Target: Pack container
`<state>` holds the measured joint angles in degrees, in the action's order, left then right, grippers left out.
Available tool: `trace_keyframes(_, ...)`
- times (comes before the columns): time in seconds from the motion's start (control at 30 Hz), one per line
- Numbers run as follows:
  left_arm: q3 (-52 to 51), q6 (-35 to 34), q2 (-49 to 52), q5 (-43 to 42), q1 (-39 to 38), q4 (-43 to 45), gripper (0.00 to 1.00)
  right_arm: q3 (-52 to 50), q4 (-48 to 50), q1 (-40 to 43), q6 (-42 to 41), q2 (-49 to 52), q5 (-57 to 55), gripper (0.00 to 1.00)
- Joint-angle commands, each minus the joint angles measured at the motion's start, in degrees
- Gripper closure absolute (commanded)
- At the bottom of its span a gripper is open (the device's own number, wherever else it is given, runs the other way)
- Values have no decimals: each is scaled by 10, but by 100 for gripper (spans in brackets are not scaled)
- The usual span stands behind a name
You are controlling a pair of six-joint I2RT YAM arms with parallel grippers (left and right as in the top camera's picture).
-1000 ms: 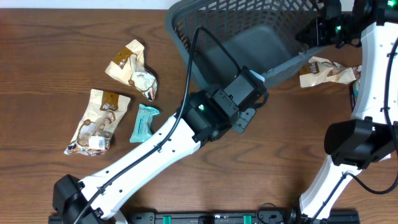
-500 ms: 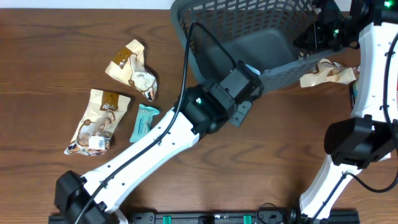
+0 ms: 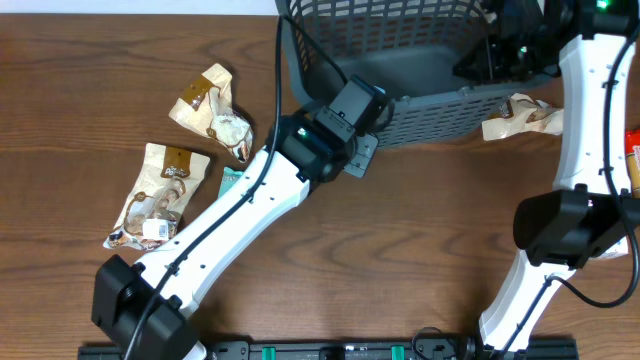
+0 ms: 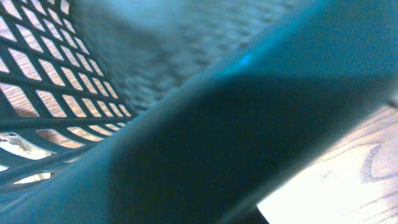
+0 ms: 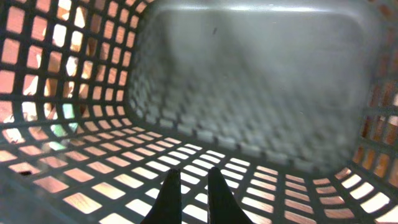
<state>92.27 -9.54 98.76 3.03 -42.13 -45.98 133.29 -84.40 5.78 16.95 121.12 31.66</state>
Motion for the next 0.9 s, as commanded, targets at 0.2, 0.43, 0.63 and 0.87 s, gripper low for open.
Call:
trace_keyframes(0.2, -2, 20, 0, 9, 12, 4, 94, -5, -10, -27, -6, 4, -11, 98)
trace_keyframes(0.43, -2, 24, 0, 9, 33, 4, 94, -5, -21, -27, -7, 4, -29, 99)
trace_keyframes(0.63, -2, 38, 0, 9, 52, -2, 94, -5, -22, -28, -7, 4, -30, 98)
trace_keyframes(0.87, -2, 40, 0, 9, 52, -2, 94, -5, -26, -28, -7, 4, -30, 98)
